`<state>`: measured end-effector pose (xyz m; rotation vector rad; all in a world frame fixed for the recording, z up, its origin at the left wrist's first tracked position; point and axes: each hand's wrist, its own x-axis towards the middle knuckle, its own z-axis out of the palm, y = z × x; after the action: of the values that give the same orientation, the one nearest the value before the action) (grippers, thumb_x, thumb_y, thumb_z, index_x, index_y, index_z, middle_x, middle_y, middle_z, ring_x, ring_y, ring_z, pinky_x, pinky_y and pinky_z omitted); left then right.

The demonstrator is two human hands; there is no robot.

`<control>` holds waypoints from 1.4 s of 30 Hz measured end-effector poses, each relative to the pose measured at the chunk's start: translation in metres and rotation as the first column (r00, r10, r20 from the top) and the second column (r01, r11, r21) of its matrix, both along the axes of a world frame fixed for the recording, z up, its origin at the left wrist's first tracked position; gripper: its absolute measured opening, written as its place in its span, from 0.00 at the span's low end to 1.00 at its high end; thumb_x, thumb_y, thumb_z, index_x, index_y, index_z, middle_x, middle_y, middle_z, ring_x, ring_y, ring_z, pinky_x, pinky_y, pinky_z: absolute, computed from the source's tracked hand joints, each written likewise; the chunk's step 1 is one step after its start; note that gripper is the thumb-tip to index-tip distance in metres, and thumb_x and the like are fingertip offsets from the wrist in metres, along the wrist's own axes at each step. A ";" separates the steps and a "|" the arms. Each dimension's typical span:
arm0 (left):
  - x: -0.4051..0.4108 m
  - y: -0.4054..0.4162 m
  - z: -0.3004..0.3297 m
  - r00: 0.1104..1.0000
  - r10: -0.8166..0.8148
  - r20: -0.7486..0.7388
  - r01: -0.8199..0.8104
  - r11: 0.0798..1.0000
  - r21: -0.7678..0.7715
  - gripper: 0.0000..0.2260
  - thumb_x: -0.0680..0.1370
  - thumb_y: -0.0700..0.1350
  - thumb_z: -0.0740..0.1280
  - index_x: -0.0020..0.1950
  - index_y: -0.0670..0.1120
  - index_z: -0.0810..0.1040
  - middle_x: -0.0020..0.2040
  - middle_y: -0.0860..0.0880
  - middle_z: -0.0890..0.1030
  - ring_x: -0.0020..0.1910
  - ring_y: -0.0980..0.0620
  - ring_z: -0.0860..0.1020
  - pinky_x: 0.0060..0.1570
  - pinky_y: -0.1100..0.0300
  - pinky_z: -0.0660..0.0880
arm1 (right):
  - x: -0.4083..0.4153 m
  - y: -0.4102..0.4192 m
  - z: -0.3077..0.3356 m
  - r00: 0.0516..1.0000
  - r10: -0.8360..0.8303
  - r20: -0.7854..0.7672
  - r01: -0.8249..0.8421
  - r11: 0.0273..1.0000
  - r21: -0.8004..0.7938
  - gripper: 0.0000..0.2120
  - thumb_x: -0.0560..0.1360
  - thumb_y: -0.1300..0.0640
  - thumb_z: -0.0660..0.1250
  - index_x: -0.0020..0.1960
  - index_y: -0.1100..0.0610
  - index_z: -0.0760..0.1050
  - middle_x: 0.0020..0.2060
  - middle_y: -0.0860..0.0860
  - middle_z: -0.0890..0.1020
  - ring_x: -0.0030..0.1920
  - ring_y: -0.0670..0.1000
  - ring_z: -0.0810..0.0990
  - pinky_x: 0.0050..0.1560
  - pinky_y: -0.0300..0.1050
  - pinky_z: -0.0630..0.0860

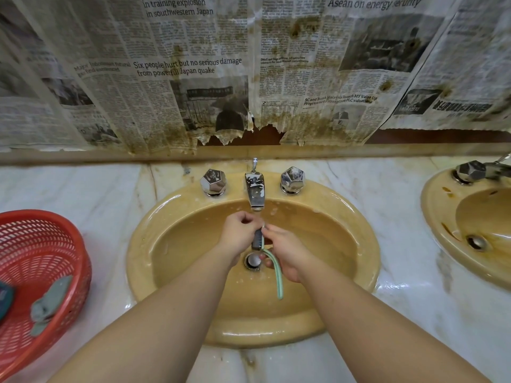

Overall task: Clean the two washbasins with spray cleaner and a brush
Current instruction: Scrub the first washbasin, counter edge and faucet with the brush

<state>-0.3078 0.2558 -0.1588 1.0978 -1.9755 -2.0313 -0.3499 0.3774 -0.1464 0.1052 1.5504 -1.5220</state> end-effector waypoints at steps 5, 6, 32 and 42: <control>0.004 -0.008 0.007 0.991 -0.125 0.039 0.120 0.987 0.106 0.05 0.79 0.39 0.71 0.53 0.39 0.83 0.51 0.39 0.85 0.49 0.43 0.85 0.48 0.52 0.84 | -0.006 0.004 -0.004 0.999 -0.023 -0.038 0.025 0.997 0.071 0.11 0.84 0.53 0.64 0.61 0.58 0.77 0.44 0.59 0.83 0.27 0.51 0.75 0.21 0.40 0.65; 0.004 -0.010 0.005 0.993 -0.109 0.037 0.105 0.990 0.090 0.04 0.79 0.38 0.72 0.52 0.38 0.83 0.52 0.38 0.85 0.48 0.43 0.85 0.47 0.52 0.84 | -0.006 0.005 -0.005 0.999 -0.026 -0.035 0.028 0.997 0.076 0.12 0.83 0.53 0.66 0.60 0.60 0.76 0.44 0.59 0.83 0.28 0.51 0.76 0.22 0.40 0.66; 0.016 -0.005 -0.005 0.976 0.218 0.009 -0.207 0.912 0.356 0.07 0.83 0.39 0.63 0.58 0.43 0.81 0.55 0.42 0.84 0.53 0.48 0.82 0.55 0.54 0.81 | 0.007 -0.005 0.026 0.905 -0.177 0.388 0.171 0.984 0.050 0.14 0.84 0.53 0.63 0.55 0.66 0.76 0.37 0.59 0.85 0.22 0.45 0.77 0.19 0.33 0.72; 0.018 0.001 0.001 0.981 0.189 -0.043 -0.153 0.889 0.431 0.08 0.83 0.38 0.63 0.57 0.39 0.81 0.48 0.43 0.86 0.50 0.47 0.82 0.61 0.49 0.77 | 0.010 0.035 0.029 0.888 -0.095 0.449 0.125 0.992 -0.036 0.13 0.82 0.51 0.65 0.55 0.62 0.76 0.33 0.52 0.78 0.21 0.42 0.69 0.16 0.30 0.64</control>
<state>-0.2893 0.2568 -0.1581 1.1847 -1.3671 -2.4274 -0.3397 0.4125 -0.1171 0.4821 1.1401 -1.5030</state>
